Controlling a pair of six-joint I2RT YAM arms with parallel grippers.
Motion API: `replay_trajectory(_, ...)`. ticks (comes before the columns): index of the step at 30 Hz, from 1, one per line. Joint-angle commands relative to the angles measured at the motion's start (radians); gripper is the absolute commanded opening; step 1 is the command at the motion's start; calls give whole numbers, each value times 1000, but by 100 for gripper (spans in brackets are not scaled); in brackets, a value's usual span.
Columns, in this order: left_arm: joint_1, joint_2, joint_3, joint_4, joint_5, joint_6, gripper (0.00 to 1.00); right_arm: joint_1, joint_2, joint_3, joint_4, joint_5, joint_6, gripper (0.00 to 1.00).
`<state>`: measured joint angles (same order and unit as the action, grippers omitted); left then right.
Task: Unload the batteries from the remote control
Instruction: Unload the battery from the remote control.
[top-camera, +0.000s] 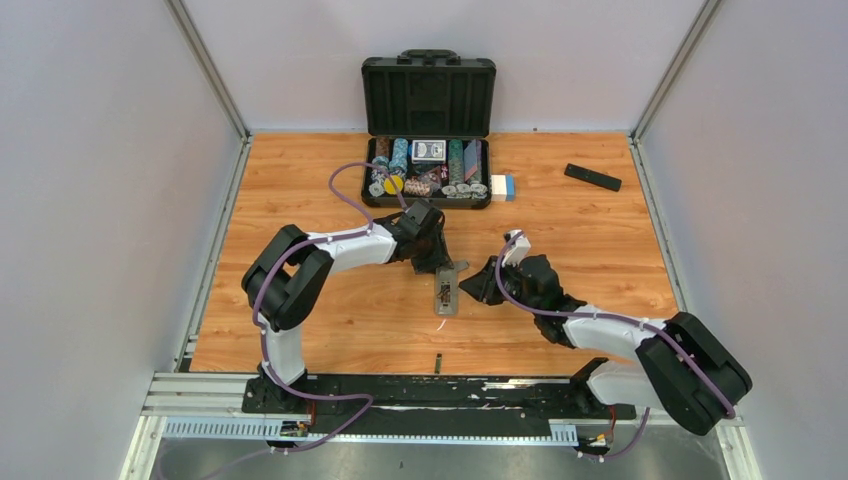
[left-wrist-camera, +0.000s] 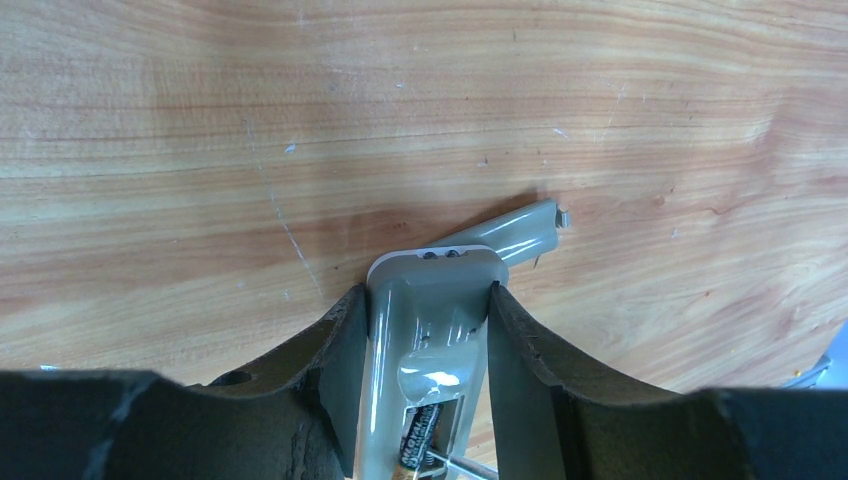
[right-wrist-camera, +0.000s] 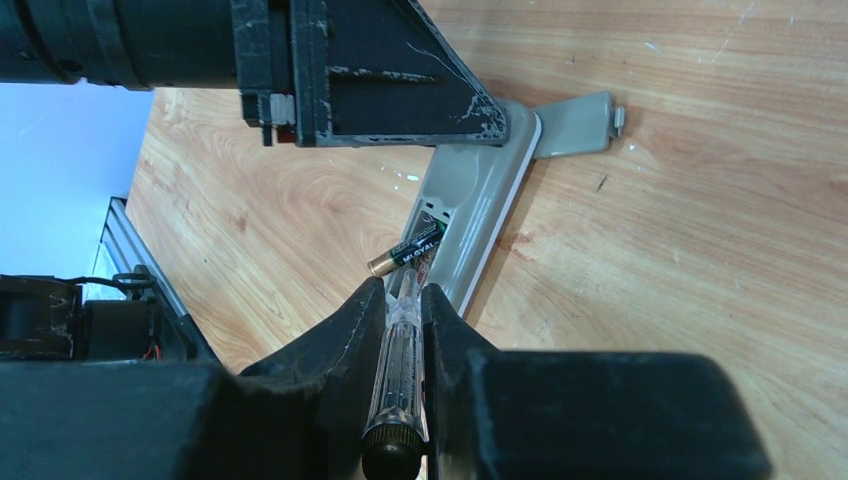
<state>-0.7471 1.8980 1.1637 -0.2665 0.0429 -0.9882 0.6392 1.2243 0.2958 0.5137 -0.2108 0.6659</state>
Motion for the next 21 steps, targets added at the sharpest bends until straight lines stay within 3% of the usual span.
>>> replay_trajectory(1, -18, 123, -86, -102, -22, 10, 19, 8, 31, 27, 74, -32, -1, 0)
replay_trajectory(8, -18, 119, -98, -92, -29, 33, 21, 8, 22, 62, 35, -60, -38, 0)
replay_trajectory(16, -19, 93, -139, -54, -28, 31, 35, 8, 7, 78, -13, -55, -67, 0)
replay_trajectory(21, -19, 87, -152, -47, -28, 19, 38, 13, -14, 84, -28, -16, -70, 0)
